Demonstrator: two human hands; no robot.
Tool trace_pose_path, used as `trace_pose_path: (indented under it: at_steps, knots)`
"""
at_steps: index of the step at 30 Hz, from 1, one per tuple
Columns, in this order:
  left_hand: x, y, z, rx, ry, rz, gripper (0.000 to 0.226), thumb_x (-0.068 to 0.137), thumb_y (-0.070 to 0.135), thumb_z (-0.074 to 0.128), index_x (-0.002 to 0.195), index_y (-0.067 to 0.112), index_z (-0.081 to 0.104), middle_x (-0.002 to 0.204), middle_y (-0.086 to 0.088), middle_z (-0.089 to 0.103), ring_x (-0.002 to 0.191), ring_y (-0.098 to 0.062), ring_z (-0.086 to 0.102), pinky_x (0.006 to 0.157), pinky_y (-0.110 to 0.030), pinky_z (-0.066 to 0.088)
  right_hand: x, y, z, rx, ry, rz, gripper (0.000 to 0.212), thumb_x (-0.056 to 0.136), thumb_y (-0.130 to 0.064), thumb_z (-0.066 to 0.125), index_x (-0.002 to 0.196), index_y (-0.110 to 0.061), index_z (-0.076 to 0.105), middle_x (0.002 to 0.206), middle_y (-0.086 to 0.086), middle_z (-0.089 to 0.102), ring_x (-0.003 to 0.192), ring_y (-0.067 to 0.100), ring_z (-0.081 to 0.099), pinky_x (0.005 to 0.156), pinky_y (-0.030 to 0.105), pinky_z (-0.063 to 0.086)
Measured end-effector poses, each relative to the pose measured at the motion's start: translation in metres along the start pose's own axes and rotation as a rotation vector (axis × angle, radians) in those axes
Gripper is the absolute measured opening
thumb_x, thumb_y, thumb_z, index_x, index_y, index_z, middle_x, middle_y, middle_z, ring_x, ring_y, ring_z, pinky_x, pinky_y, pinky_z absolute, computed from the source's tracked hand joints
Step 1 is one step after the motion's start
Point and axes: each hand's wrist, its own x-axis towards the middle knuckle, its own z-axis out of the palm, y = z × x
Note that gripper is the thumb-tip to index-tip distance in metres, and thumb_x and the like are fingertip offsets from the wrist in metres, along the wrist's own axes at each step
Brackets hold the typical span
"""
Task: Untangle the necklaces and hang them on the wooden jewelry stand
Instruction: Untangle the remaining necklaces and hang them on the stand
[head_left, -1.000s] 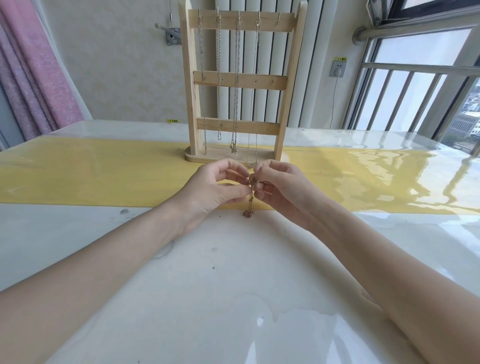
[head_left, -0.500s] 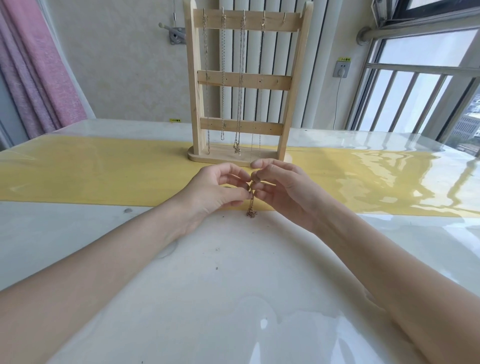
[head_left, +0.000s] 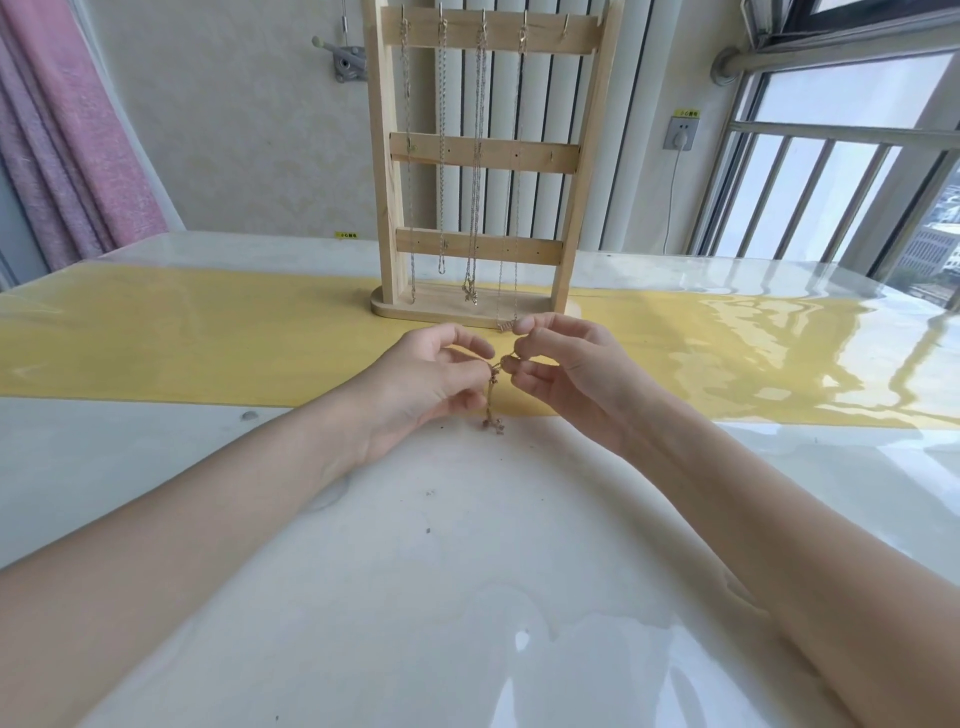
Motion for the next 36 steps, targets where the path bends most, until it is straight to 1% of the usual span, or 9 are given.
trace_pose_path:
  at_steps: [4, 7, 11, 15, 20, 24, 28, 32, 36]
  knots:
    - [0.0026, -0.0013, -0.0036, 0.060, 0.053, -0.008, 0.019, 0.087, -0.006, 0.051, 0.086, 0.012, 0.057, 0.071, -0.004, 0.058, 0.057, -0.008, 0.052, 0.055, -0.016, 0.048, -0.0016, -0.0007, 0.0006, 0.017, -0.032, 0.003, 0.020, 0.089, 0.009, 0.051, 0.083, -0.010, 0.054, 0.062, 0.001, 0.054, 0.062, 0.016, 0.064, 0.056, 0.020, 0.049]
    - [0.0032, -0.0007, -0.0043, 0.073, 0.029, -0.008, 0.018, 0.087, -0.003, 0.051, 0.086, 0.013, 0.058, 0.070, -0.002, 0.057, 0.062, -0.008, 0.053, 0.059, -0.018, 0.051, -0.0025, -0.0004, 0.0011, 0.017, -0.055, 0.001, 0.018, 0.090, 0.008, 0.052, 0.085, -0.009, 0.053, 0.067, 0.003, 0.055, 0.062, 0.018, 0.066, 0.053, 0.019, 0.050]
    - [0.0019, 0.0000, -0.0035, 0.004, -0.017, -0.055, 0.013, 0.087, 0.001, 0.056, 0.087, 0.013, 0.061, 0.068, 0.000, 0.063, 0.064, -0.010, 0.056, 0.063, -0.020, 0.053, -0.0015, -0.0015, 0.0000, 0.015, -0.053, -0.025, 0.016, 0.090, 0.007, 0.053, 0.086, -0.008, 0.053, 0.071, 0.004, 0.055, 0.061, 0.017, 0.066, 0.056, 0.020, 0.052]
    - [0.0024, -0.0007, -0.0044, -0.028, -0.011, -0.056, 0.009, 0.086, 0.006, 0.061, 0.087, 0.014, 0.062, 0.070, 0.001, 0.066, 0.065, -0.009, 0.057, 0.064, -0.018, 0.053, -0.0011, -0.0026, -0.0004, -0.041, -0.046, -0.076, 0.015, 0.090, 0.007, 0.053, 0.087, -0.007, 0.053, 0.069, 0.003, 0.055, 0.058, 0.013, 0.064, 0.058, 0.019, 0.052]
    - [0.0028, -0.0051, -0.0050, -0.008, -0.025, -0.047, 0.015, 0.082, 0.001, 0.065, 0.095, 0.009, 0.065, 0.078, -0.002, 0.066, 0.064, -0.007, 0.057, 0.066, -0.016, 0.051, -0.0010, -0.0010, 0.0000, -0.029, -0.029, -0.096, 0.016, 0.089, 0.008, 0.055, 0.084, -0.007, 0.054, 0.072, 0.004, 0.055, 0.062, 0.014, 0.062, 0.060, 0.019, 0.053]
    - [0.0031, -0.0065, -0.0048, 0.051, -0.029, -0.061, 0.010, 0.082, 0.001, 0.066, 0.087, 0.009, 0.070, 0.083, -0.003, 0.065, 0.067, -0.008, 0.053, 0.067, -0.015, 0.049, -0.0019, -0.0005, 0.0007, -0.018, -0.039, -0.101, 0.017, 0.089, 0.007, 0.056, 0.084, -0.008, 0.055, 0.072, 0.002, 0.057, 0.065, 0.015, 0.064, 0.061, 0.019, 0.052]
    - [0.0021, -0.0057, -0.0040, 0.021, -0.050, -0.072, 0.008, 0.083, 0.002, 0.065, 0.085, 0.009, 0.070, 0.076, -0.002, 0.063, 0.061, -0.007, 0.052, 0.062, -0.014, 0.049, -0.0024, 0.0008, 0.0004, -0.101, -0.036, -0.097, 0.015, 0.089, 0.004, 0.058, 0.083, -0.010, 0.056, 0.073, 0.000, 0.058, 0.064, 0.013, 0.059, 0.064, 0.022, 0.050]
    - [0.0025, -0.0036, -0.0038, -0.137, -0.015, -0.068, 0.007, 0.086, 0.005, 0.061, 0.088, 0.007, 0.067, 0.063, 0.002, 0.064, 0.056, -0.004, 0.056, 0.058, -0.013, 0.051, -0.0034, 0.0034, -0.0002, -0.135, -0.068, -0.016, 0.006, 0.093, -0.009, 0.058, 0.088, -0.006, 0.059, 0.076, 0.004, 0.062, 0.068, 0.016, 0.060, 0.063, 0.021, 0.051]
    - [0.0041, -0.0034, -0.0080, -0.147, 0.088, -0.032, 0.007, 0.086, 0.006, 0.062, 0.089, 0.009, 0.068, 0.064, 0.002, 0.063, 0.061, -0.007, 0.053, 0.056, -0.013, 0.049, -0.0048, 0.0049, 0.0026, -0.133, -0.156, 0.076, 0.019, 0.096, -0.016, 0.054, 0.096, 0.001, 0.063, 0.083, 0.012, 0.068, 0.066, 0.015, 0.064, 0.062, 0.020, 0.054]
